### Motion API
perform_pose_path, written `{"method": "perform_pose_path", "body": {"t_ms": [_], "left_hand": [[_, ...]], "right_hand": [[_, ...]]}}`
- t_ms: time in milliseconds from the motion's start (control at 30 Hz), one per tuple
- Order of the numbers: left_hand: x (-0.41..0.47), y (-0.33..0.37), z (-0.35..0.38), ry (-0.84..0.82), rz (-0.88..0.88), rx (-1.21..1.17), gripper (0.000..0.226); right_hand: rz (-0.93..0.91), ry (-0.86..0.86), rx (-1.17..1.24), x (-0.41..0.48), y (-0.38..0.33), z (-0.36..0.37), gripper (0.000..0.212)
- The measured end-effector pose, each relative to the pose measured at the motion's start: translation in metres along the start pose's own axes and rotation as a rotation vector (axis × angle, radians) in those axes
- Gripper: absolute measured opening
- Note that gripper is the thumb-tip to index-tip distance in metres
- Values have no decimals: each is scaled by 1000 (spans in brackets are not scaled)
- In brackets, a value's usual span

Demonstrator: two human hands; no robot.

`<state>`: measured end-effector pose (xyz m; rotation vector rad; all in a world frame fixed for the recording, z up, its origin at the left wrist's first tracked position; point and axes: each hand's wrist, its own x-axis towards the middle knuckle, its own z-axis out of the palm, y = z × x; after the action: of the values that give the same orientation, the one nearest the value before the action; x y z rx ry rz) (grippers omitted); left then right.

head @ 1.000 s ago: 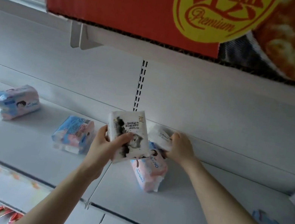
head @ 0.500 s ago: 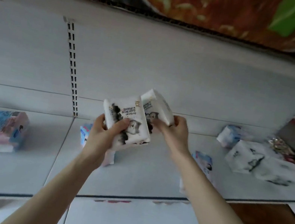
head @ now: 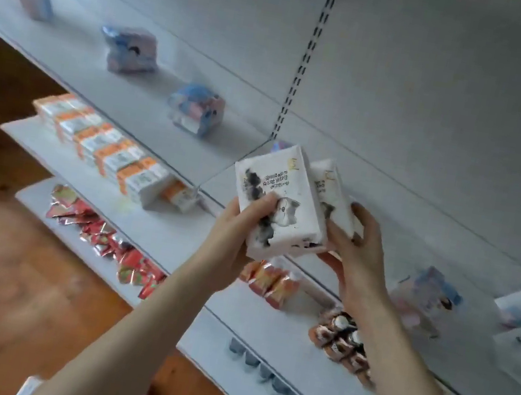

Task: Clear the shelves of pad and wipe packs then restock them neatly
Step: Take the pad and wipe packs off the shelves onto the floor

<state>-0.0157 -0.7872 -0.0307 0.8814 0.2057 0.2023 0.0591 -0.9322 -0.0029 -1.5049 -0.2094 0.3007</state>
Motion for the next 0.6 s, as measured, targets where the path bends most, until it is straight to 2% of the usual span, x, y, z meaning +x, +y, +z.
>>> {"method": "perform_pose_path", "body": {"t_ms": [67,200,267,367,467,600], "left_hand": [[-40,-12,-33,161,6,-17,48],[-124,-41,-106,468,22,-73,35],[-165,-61,-141,626,-9,-120,38],[-223,-100,-195,865,-93,-218,54],[-281,-154,-255,1078,-164,-313,34],[-345,-237,-340,1262,-266,-381,32]], "right_hand": [[92,-140,-17,-18,29,22,41],[288,-386,-126,-60,103,83,41],[384,-457,-199,-85,146,110,45],[547,-555,-319,-133,223,144,49],[732,-637,-442,-186,307,171,65],[899,-709,-586,-249,420,198,71]]}}
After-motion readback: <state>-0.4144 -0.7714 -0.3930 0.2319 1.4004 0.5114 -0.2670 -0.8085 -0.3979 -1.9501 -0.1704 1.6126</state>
